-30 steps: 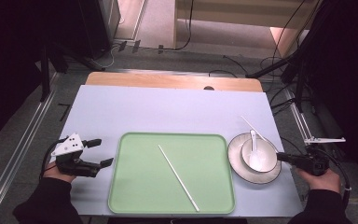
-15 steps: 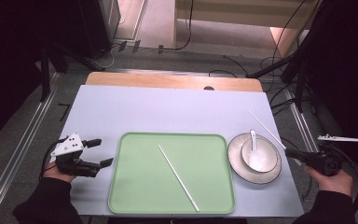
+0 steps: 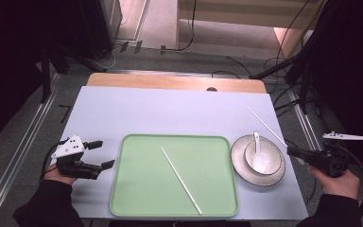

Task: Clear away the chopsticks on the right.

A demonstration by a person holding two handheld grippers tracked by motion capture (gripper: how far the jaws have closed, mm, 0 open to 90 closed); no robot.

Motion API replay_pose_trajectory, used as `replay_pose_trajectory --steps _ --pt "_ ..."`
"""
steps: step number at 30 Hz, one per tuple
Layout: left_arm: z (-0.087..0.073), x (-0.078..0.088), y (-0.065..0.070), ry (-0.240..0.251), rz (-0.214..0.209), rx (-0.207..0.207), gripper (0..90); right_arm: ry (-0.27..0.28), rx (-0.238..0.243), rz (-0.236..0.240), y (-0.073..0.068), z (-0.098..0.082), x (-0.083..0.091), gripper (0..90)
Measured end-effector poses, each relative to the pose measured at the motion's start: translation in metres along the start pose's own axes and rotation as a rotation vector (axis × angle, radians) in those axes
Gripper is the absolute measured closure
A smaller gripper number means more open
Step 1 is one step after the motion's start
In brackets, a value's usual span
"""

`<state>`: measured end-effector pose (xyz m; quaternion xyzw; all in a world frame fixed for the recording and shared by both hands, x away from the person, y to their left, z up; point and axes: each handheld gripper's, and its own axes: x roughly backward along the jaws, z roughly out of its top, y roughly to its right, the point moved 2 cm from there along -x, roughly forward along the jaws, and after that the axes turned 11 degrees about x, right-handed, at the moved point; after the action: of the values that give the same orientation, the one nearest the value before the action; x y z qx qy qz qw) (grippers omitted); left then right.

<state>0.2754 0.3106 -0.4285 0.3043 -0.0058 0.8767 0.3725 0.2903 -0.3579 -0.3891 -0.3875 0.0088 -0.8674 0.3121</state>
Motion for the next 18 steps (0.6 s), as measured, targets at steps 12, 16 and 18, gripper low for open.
replay_pose_trajectory --steps 12,16,18 --pt "0.000 0.000 0.000 0.002 0.001 0.002 15.1 -0.018 0.060 0.040 -0.034 0.013 -0.018 84.8" --pt "0.000 0.000 0.000 0.004 0.000 0.002 15.1 -0.026 0.079 0.053 -0.045 0.015 -0.025 84.8" --pt "0.000 0.000 0.000 0.004 0.002 0.003 15.1 -0.024 0.087 0.046 -0.049 0.015 -0.029 84.8"
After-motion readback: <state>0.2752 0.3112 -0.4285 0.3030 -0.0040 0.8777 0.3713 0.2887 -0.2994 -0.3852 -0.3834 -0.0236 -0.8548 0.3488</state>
